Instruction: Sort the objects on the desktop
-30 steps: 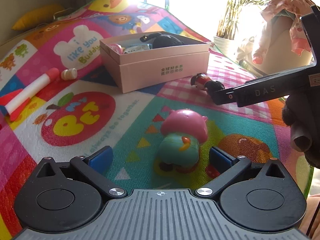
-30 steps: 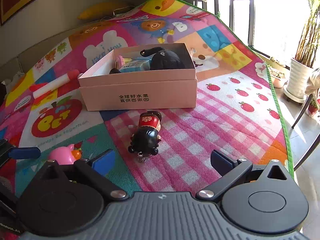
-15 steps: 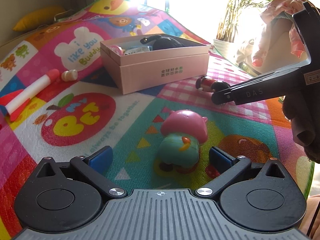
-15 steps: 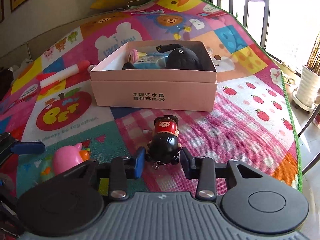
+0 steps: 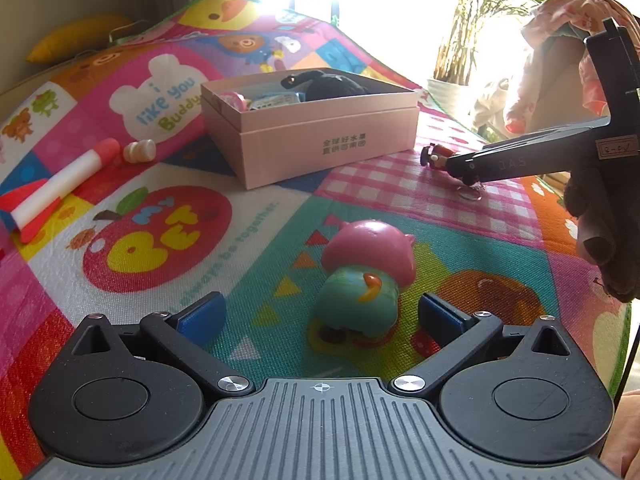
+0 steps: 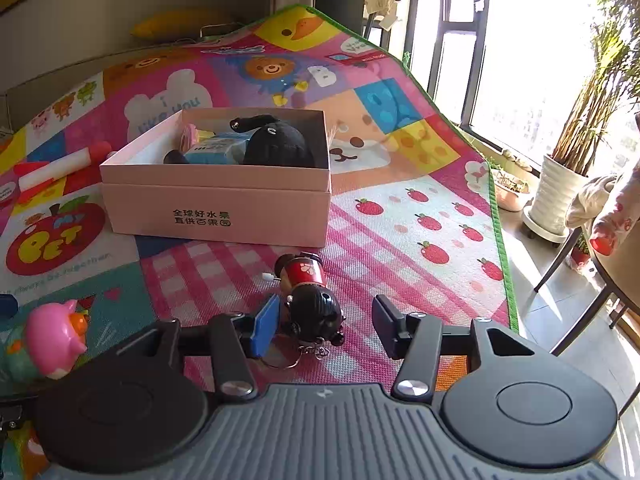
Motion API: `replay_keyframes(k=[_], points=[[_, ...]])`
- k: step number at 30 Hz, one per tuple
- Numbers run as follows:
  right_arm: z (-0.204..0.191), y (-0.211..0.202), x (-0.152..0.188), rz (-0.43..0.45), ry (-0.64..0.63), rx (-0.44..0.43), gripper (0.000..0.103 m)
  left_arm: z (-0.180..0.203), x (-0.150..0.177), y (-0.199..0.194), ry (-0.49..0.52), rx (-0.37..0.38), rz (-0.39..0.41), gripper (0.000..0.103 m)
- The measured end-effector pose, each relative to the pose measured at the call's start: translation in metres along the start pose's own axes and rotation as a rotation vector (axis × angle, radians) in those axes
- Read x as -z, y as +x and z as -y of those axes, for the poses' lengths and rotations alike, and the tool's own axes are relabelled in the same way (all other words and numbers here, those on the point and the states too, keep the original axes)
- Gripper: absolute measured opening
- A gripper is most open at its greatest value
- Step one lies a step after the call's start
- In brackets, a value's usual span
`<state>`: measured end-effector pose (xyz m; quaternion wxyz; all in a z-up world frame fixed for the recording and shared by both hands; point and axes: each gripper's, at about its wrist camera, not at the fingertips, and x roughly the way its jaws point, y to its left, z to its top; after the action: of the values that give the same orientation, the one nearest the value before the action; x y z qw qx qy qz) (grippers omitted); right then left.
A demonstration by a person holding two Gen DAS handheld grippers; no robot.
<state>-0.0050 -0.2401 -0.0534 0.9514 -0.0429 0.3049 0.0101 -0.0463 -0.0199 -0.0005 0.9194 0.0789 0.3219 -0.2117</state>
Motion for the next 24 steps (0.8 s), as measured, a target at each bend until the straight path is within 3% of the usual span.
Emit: replay_keyframes(k=[4,7,15,17,19,20,24], points=[[-0.011,0.015,-0.008,-0.008,-0.043,-0.02,0.049,0.0,0.0,0.0,0.0,0.0,0.001,0.103],[-0.02,0.016,-0.013,-0.014,-0.083,-0.06,0.03,0.0,0.0,0.0,0.0,0.001,0.0,0.103],[-0.038,-0.04,0.001,-0.027,-0.149,-0.326,0.026,0.0,0.0,0.0,0.001,-0.001,-0.001,0.103],[-0.036,-0.048,0.007,-0.028,-0.145,-0.333,0.031,0.0,0.0,-0.001,0.0,-0.002,-0.001,0.103],[-0.033,-0.051,0.012,-0.026,-0.155,-0.299,0.058,0.0,0.0,-0.001,0.001,-0.002,-0.001,0.103],[-0.032,-0.051,0.014,-0.029,-0.158,-0.281,0.063,0.0,0.0,-0.001,0.001,-0.001,-0.001,0.103],[-0.024,-0.044,0.02,-0.052,-0.184,-0.187,0.066,0.0,0.0,-0.001,0.001,-0.001,-0.001,0.103]])
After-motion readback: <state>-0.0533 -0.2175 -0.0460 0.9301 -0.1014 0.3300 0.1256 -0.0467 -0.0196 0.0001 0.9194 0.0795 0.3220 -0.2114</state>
